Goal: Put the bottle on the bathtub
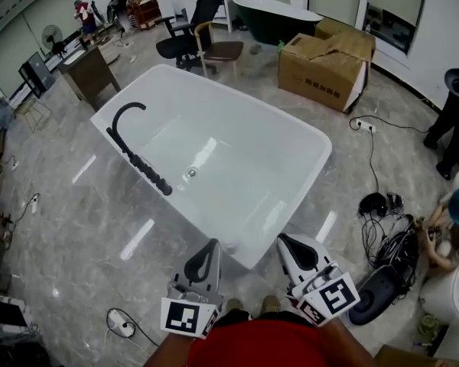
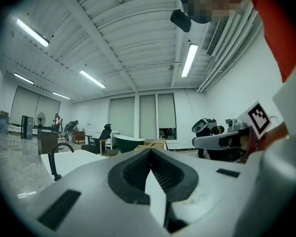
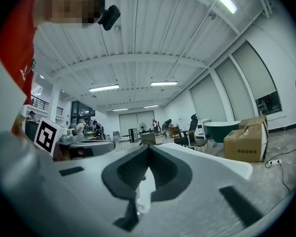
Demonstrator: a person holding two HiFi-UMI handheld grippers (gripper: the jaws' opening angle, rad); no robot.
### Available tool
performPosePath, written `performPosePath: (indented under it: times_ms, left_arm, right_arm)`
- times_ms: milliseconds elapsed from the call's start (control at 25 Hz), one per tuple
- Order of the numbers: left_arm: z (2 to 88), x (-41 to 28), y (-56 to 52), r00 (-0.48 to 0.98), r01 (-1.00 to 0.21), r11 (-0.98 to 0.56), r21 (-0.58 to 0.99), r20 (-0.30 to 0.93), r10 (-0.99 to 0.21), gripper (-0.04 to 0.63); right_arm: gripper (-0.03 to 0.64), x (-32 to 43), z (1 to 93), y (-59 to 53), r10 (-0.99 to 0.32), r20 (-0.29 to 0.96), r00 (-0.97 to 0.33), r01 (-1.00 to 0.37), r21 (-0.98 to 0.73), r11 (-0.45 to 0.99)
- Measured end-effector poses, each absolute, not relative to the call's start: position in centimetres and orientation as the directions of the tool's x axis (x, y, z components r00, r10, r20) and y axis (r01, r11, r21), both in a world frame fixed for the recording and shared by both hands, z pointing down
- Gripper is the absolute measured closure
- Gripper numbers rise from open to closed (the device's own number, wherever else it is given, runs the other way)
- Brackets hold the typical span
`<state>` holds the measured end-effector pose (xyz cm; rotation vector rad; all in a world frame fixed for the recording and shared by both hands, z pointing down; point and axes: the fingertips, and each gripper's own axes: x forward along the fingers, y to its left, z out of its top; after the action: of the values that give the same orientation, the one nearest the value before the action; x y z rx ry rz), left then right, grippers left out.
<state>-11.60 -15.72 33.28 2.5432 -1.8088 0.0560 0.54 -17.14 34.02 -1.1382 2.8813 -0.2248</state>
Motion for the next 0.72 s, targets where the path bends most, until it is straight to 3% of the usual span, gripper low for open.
performPosePath:
  times_ms: [720]
  left_arm:
    - [32.2,-8.7,-15.2,0.392,-0.92,-0.393,-0.014,0.037,-0.919,0.585]
  right_arm:
    - [0.612,0.1,32.6,-16.2,-0.655,-0.006,-0.755,-0.651,-0.101,0.752]
